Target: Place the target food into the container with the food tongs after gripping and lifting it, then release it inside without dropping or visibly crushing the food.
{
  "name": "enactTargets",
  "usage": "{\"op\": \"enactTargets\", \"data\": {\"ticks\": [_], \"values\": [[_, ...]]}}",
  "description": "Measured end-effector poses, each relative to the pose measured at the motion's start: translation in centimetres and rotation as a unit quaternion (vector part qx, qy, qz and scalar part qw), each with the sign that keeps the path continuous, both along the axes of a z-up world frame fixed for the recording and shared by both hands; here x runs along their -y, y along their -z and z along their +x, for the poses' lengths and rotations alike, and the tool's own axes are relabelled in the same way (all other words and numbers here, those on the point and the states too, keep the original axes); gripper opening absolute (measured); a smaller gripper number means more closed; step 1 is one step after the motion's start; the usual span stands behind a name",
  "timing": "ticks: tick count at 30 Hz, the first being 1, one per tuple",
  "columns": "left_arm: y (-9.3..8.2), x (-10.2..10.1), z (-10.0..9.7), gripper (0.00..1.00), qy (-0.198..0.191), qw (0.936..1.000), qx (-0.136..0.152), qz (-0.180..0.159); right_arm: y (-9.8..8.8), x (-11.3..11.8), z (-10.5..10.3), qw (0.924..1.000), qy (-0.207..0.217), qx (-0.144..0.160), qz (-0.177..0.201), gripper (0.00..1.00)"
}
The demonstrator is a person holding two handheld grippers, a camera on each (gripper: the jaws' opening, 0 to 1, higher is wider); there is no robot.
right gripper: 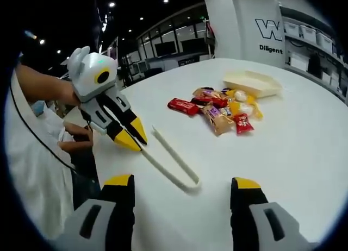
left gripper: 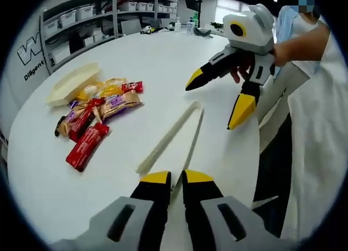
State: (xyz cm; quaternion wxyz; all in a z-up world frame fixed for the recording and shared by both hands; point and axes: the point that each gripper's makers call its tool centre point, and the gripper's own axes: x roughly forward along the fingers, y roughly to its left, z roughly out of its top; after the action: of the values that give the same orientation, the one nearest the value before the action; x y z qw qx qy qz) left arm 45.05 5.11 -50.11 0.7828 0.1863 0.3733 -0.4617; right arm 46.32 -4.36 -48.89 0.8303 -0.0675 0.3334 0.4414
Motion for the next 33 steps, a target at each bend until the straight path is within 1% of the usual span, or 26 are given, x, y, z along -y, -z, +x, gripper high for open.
{"op": "enactTargets", "data": {"ticks": [4,5,6,10,14,16,20,22,23,26,27,28,31,33], "values": [[0.0,0.6,-1.0,0.03,0.047,0.9989,-0.003,-0.007,0.1,-0.1,0.0,1.0,-0.001,0.0,-0.001,0.7],[0.1,0.8,-1.3,0.02,0.048,0.9988,0.001,-0.004,0.1,-0.1,-0.1,1.0,-0.002,-0.001,-0.002,0.7],[0.1,0.7,-1.1,0.02,0.06,0.9981,0.014,0.003,0.2,-0.1,-0.1,1.0,-0.003,-0.002,-0.002,0.7],[0.1,0.7,-1.1,0.02,0.057,0.9983,0.008,-0.004,0.2,-0.2,-0.3,1.0,-0.005,-0.004,-0.003,0.7],[-0.3,0.9,-1.1,0.02,0.06,0.9981,0.01,-0.013,0.3,-0.1,-0.4,1.0,-0.005,-0.005,-0.004,0.7],[-0.6,0.9,-1.0,0.01,0.064,0.9976,0.018,-0.019,0.3,-0.1,-0.4,1.0,-0.005,-0.005,-0.003,0.7],[-1.5,1.3,-0.9,0.01,0.07,0.9963,0.032,-0.039,0.3,-0.1,-0.4,1.0,-0.006,-0.005,-0.002,0.7],[-1.9,1.5,-1.0,0.01,0.061,0.9965,0.024,-0.053,0.1,-0.2,-0.4,1.0,-0.005,-0.004,0.001,0.7],[-2.0,1.6,-1.0,0.01,0.063,0.9961,0.028,-0.054,0.0,-0.2,-0.4,1.0,-0.006,-0.005,0.004,0.7],[-2.9,1.9,-1.2,0.01,0.06,0.9948,0.028,-0.077,-0.5,-0.4,-0.3,0.9997,-0.003,-0.005,0.022,0.7],[-3.1,1.9,-1.2,0.01,0.062,0.9941,0.032,-0.083,-0.5,-0.4,-0.3,0.9997,-0.003,-0.006,0.025,0.7],[-3.7,2.2,-1.3,0.01,0.062,0.9926,0.033,-0.099,-0.8,-0.5,-0.3,0.9993,-0.003,-0.008,0.037,0.7],[-4.3,2.1,-1.2,0.01,0.055,0.9917,0.031,-0.112,-1.7,-0.9,-0.4,0.998,-0.008,-0.006,0.062,0.69],[-5.1,2.2,-1.3,0.01,0.057,0.9893,0.034,-0.13,-2.3,-1.2,-0.5,0.9967,-0.013,-0.007,0.08,0.68]]}}
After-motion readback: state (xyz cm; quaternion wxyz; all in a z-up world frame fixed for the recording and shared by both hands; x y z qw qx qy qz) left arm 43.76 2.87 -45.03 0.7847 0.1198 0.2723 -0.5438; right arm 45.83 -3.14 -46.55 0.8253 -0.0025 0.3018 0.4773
